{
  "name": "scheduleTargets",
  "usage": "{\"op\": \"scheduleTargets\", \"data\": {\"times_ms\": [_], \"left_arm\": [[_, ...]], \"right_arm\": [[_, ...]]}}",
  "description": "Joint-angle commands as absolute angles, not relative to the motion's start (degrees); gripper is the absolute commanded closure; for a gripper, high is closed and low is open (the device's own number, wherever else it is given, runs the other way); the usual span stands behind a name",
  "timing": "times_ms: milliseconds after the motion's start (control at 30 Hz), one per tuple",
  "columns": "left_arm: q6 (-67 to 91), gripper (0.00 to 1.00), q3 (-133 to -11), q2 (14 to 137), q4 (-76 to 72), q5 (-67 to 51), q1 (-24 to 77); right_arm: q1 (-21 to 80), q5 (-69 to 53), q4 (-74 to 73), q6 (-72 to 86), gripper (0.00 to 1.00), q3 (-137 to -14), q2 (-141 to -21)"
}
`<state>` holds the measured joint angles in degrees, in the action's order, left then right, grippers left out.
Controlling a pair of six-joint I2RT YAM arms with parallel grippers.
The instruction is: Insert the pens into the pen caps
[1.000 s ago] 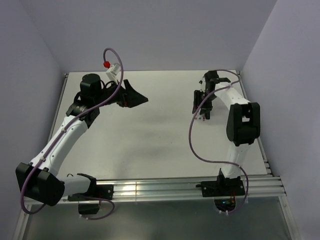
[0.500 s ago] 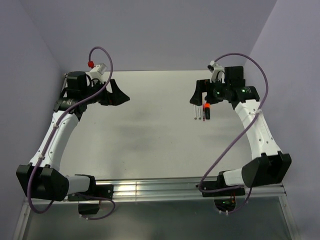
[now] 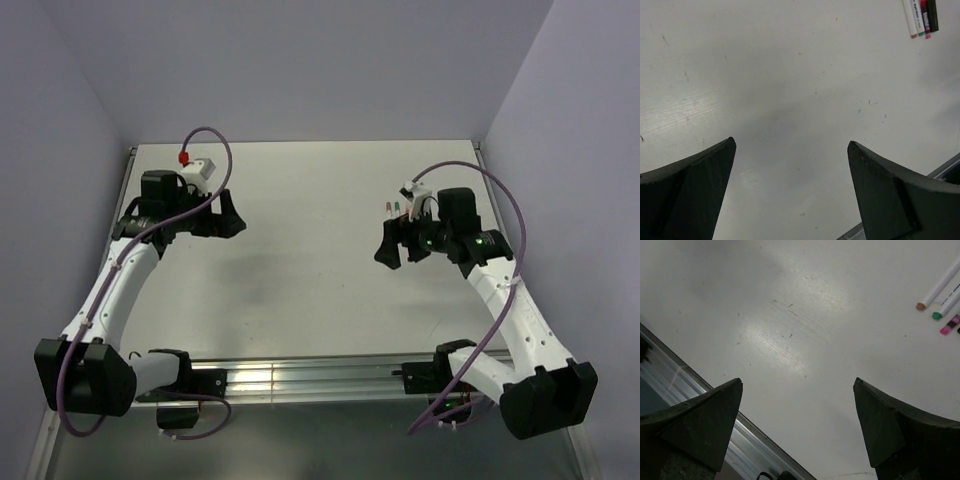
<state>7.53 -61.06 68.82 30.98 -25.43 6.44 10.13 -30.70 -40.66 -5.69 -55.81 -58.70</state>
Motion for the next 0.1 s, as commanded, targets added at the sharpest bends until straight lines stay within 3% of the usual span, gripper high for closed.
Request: {"op": "scheduleTargets", "data": {"times_ms": [0, 67], "left_arm": [[6.7, 0.01, -61.1, 67.4, 29.4, -22.3, 6.2], [6.9, 0.01, -61.2, 67.5, 29.6, -20.1, 6.2]], "right_arm": [[11.9, -27.9, -35.2, -6.7, 0.0, -54.8, -56.2], [12.7, -27.2, -35.1, -6.4, 0.0, -54.7, -56.3]]}}
